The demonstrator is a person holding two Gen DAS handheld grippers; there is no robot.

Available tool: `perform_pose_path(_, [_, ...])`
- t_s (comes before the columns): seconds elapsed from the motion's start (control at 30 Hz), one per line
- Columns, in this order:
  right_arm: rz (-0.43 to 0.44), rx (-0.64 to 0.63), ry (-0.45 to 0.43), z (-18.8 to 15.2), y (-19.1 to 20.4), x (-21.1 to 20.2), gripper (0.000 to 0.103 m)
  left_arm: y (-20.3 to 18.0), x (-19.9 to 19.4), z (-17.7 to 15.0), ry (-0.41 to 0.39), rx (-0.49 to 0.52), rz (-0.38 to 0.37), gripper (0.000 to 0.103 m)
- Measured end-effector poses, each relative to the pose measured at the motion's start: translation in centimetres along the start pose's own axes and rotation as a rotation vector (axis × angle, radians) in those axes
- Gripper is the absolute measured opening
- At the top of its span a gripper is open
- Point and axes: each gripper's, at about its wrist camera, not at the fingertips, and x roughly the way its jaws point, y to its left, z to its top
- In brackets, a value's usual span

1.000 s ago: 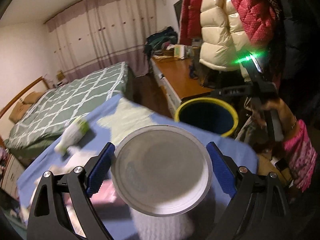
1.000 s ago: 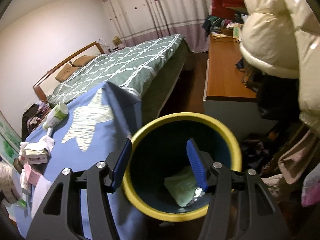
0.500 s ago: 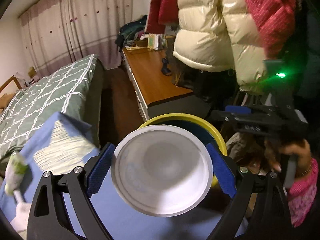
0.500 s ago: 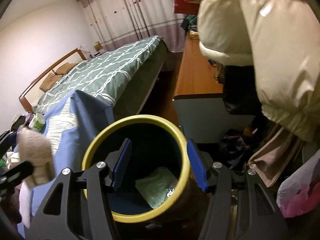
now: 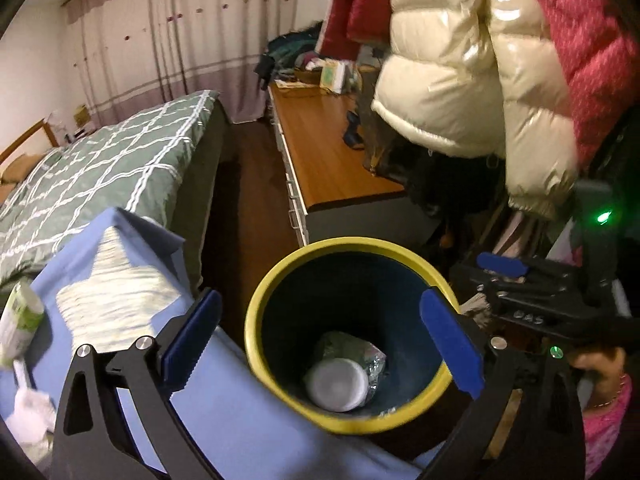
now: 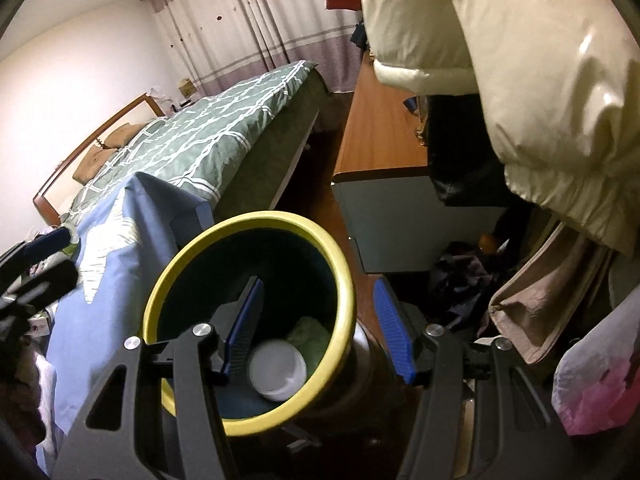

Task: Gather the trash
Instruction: 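Move the right tool back to the table and grasp the white foam net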

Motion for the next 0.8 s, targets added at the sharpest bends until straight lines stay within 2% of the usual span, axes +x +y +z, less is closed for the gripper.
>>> perform_pose_path(0.13, [0.012,-0.023,0.006,-0.6,1.4,-0.2,0.055,1.6,-5.1,-1.1,-0.060,-0.047,0.065,0.098])
perform_pose_path(0.23, [0.026,-0.047,0.019,-1.2,3.0,-0.3,0.055,3.1,-9.4,-2.9,-0.103,-0.097,0.155,0.098])
perform_pose_path(0.33, [0.046,-0.084,0.038,-1.9,5.5,-0.3,0.055,5.3,-14.1,-5.3,-0.148,-0.185,0.225,0.098])
perform_pose_path(0.43, [0.069,-0.131,0.051,-2.6,8.4,-0.4,0.055,7.9,-18.5,-8.3,-0.179,-0.272,0.329,0.098])
perform_pose_path(0.6, [0.140,-0.256,0.081,-4.8,15.4,-0.9,0.055,11.9,-25.3,-13.9,-0.207,-0.395,0.506,0.098])
perform_pose_path(0.73, [0.219,-0.364,0.127,-7.5,21.9,-1.3,0.055,14.1,-29.5,-18.0,-0.235,-0.462,0.612,0.098])
perform_pose_path(0.8, [0.288,-0.407,0.164,-9.0,25.2,-1.6,0.055,15.1,-31.4,-20.2,-0.246,-0.501,0.652,0.098])
